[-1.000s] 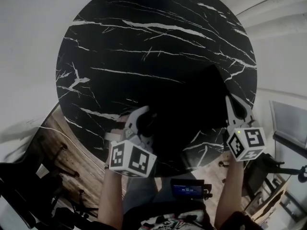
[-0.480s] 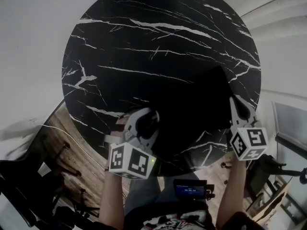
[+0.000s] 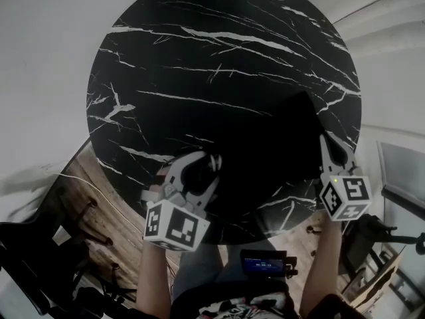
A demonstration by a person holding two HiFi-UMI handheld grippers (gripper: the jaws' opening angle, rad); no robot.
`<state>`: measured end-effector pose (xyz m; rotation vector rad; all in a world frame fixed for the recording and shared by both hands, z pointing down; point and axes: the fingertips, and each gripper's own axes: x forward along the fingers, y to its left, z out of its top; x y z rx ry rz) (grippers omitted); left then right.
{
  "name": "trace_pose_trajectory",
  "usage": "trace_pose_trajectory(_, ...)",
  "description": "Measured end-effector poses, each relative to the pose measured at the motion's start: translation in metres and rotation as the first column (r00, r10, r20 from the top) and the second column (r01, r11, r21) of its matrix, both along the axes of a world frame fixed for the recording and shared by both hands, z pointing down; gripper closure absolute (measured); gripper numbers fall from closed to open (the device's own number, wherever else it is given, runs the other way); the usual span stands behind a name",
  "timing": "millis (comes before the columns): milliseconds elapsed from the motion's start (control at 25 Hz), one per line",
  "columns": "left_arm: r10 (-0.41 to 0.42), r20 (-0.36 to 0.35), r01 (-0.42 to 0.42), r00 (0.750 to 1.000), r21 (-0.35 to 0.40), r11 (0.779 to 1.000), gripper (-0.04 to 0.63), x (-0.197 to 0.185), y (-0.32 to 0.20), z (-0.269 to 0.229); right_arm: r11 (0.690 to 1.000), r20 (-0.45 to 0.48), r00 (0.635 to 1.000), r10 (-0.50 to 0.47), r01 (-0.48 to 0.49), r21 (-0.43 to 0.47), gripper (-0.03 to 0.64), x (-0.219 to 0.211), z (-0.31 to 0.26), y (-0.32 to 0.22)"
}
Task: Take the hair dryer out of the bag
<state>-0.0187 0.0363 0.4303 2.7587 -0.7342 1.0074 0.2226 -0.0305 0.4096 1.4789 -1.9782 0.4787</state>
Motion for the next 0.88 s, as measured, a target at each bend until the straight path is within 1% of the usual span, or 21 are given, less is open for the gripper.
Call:
trace_pose_trajectory(200, -0.015, -0.013, 0.015, 1.0, -0.015, 1.0, 0.426, -0.004, 0.001, -0.005, 1.0, -0.005, 1.0, 0.006, -0.006, -0.004, 0.592, 0.002, 0.001, 0.001)
trace_pose_trajectory(360, -0.032, -0.076, 0.029, 0.997, -0.044, 0.999, 0.428, -0.003, 0.002, -0.016, 1.0, -0.011, 1.0, 0.012, -0.013, -0.024, 0.592, 0.002, 0.005, 0.003)
trace_pose_trajectory(440, -0.038, -0.104, 0.032, 0.994, -0.053, 0.998, 0.429, -0.001, 0.004, -0.023, 0.999, -0.02, 1.0, -0.007, 0.006, -0.044, 0.592, -0.003, 0.01, 0.005)
trace_pose_trajectory(480, -0.039, -0.109, 0.034, 0.993, -0.05, 0.998, 0.429, 0.0, 0.004, -0.025, 0.999, -0.037, 0.999, -0.026, 0.024, -0.045, 0.592, -0.007, 0.012, 0.007)
trace_pose_trajectory(600, -0.05, -0.1, 0.046, 0.994, -0.038, 0.998, 0.429, -0.001, 0.004, -0.023, 0.996, -0.136, 0.987, -0.084, 0.081, -0.025, 0.592, -0.016, 0.009, 0.011)
trace_pose_trajectory(680, -0.052, -0.088, 0.049, 0.995, -0.041, 0.998, 0.428, -0.002, 0.004, -0.018, 0.993, -0.155, 0.981, -0.117, 0.115, -0.022, 0.591, -0.024, 0.003, 0.013)
trace_pose_trajectory(760, -0.053, -0.076, 0.049, 0.996, -0.046, 0.998, 0.428, -0.004, 0.004, -0.013, 0.99, -0.122, 0.983, -0.14, 0.14, -0.013, 0.586, -0.033, -0.008, 0.013)
trace_pose_trajectory(880, -0.05, -0.072, 0.047, 0.996, -0.046, 0.998, 0.428, -0.003, 0.003, -0.012, 0.984, -0.023, 0.985, -0.174, 0.174, 0.027, 0.508, -0.047, -0.033, 0.012)
